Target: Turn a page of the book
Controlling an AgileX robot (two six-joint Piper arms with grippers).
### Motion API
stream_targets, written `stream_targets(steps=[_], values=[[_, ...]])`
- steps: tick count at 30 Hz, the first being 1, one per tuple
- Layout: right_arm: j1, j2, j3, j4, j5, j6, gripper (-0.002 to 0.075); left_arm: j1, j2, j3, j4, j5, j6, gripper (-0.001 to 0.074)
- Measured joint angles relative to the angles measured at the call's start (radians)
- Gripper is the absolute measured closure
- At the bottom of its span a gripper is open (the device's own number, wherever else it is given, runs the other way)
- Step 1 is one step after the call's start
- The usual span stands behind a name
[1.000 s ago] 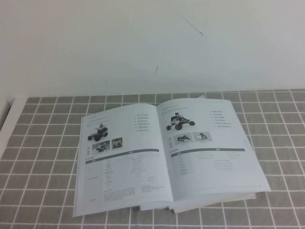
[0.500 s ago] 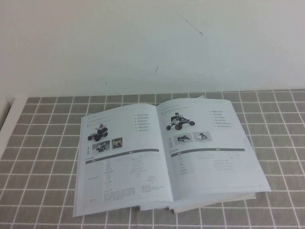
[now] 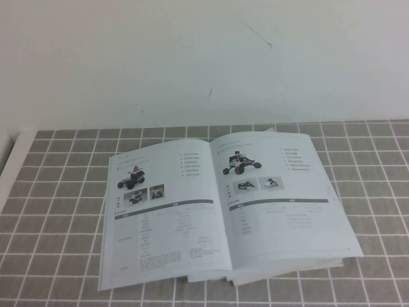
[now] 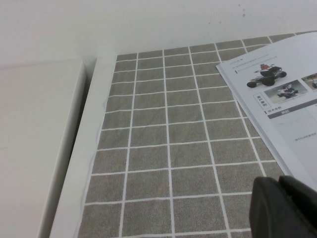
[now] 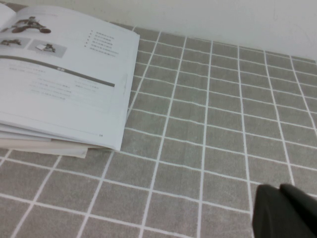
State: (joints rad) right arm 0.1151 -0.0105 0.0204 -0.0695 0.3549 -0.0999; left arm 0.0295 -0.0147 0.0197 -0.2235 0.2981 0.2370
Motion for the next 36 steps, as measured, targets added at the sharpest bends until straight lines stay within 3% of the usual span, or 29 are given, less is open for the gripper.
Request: stream_targets(steps=[9,15,22,28,31,36], values=[[0.000,0.000,0.008,0.000,-0.090,0.000,0.0729,0.000,0.000,0.002,-0.013,-0.064,0.000,0.0738],[0.000,0.000,0.009,0.000,-0.404,0.007,0.0729,0.000,0.000,0.002,-0.141,-0.252,0.000,0.0738],[0.000,0.000,0.009,0.000,-0.723,-0.015,0.0729,0.000,0.000,0.002,-0.330,-0.591,0.000,0.0738],[0.000,0.000,0.009,0.000,-0.865,-0.056,0.0729,0.000,0.000,0.002,-0.350,-0.664,-0.003,0.0738],[0.000,0.000,0.009,0.000,-0.987,-0.060,0.0729,0.000,0.000,0.002,-0.350,-0.679,-0.078,0.0738],[0.000,-0.002,0.009,0.062,-1.211,-0.068,0.0729,0.000,0.000,0.002,-0.350,-0.781,-0.363,0.0738]])
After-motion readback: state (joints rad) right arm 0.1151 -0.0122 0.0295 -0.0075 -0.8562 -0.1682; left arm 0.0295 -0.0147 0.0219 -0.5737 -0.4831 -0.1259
